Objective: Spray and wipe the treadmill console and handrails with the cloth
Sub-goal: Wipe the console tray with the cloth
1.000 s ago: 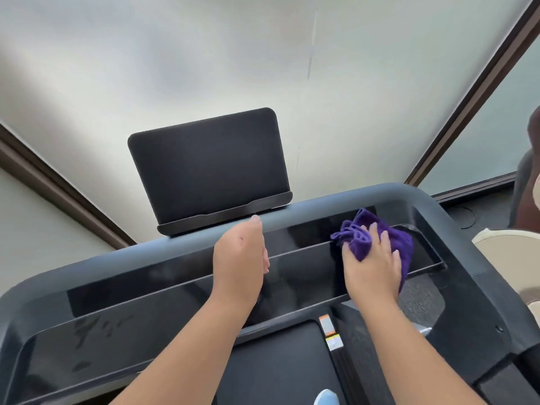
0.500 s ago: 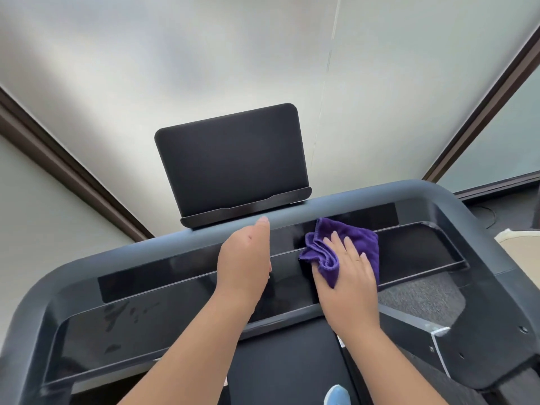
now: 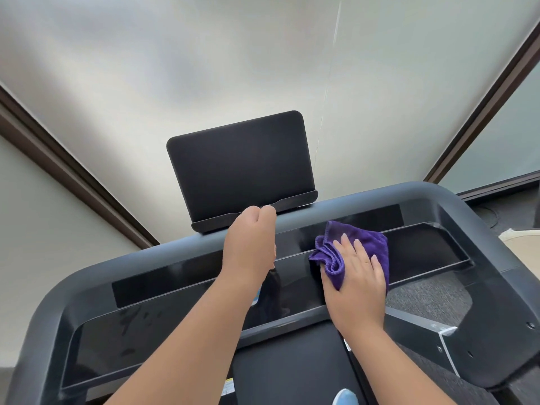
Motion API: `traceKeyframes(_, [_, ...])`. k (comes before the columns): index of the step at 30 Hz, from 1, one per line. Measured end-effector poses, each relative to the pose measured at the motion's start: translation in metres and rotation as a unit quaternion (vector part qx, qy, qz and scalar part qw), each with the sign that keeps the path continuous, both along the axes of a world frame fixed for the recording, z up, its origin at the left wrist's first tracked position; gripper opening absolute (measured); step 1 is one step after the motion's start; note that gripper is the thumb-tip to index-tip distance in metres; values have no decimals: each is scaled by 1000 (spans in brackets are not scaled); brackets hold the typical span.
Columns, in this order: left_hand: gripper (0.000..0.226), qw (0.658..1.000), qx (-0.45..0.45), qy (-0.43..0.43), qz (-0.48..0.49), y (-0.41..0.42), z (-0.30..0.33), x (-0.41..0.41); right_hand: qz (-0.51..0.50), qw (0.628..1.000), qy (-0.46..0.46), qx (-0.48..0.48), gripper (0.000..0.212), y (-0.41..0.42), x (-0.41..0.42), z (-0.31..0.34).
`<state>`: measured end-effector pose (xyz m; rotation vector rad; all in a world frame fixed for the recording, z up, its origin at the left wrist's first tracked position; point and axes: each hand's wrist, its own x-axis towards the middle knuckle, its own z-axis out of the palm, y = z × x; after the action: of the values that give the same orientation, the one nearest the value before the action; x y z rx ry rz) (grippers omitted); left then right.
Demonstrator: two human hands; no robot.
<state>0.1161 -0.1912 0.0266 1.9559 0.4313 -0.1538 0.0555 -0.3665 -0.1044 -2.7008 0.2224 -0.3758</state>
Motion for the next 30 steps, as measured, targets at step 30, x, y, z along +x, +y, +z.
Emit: traceKeyframes(30, [47, 971, -130, -197, 34, 15, -60, -57, -131, 868, 3, 480, 69, 44, 67, 40])
